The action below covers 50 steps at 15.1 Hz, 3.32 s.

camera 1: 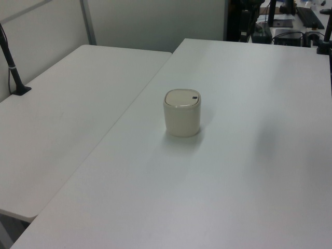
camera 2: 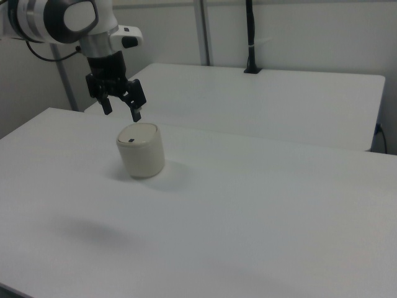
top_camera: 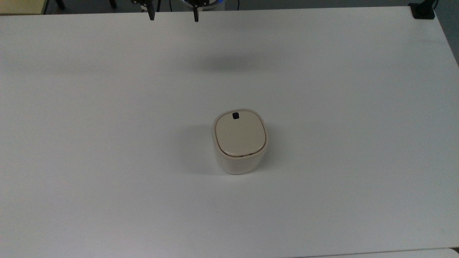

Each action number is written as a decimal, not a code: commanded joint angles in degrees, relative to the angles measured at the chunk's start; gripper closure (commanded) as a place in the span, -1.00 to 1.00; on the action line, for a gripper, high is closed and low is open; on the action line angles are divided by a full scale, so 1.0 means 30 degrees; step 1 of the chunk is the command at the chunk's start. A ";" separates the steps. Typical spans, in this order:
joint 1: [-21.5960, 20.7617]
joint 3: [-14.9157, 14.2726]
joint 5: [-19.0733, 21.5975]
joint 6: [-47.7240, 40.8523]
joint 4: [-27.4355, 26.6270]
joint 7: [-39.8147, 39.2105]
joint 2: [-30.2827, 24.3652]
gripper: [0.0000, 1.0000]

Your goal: Open the trash bin

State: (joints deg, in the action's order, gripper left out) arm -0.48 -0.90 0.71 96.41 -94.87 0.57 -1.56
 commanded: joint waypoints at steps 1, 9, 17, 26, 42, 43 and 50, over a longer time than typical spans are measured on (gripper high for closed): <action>-0.0251 0.0007 -0.0411 0.0176 -0.0076 0.0251 -0.0007 -1.00; -0.0251 0.0036 -0.0411 0.0118 -0.0076 0.0251 -0.0007 -1.00; -0.0221 0.0007 -0.0411 0.0001 -0.0076 -0.1502 -0.0065 -1.00; -0.1273 0.0007 -0.0673 0.1429 -0.0047 -0.4321 0.0899 -0.62; -0.3824 -0.0022 -0.0966 1.0809 -0.0427 0.3443 0.5411 1.00; -0.3854 0.0007 -0.1142 1.0956 -0.0427 0.3676 0.5616 1.00; -0.4263 0.0007 -0.2051 1.1280 -0.0807 0.4235 0.6438 1.00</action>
State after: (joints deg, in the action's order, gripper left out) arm -12.26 -0.65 -3.81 129.05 -95.61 11.24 17.85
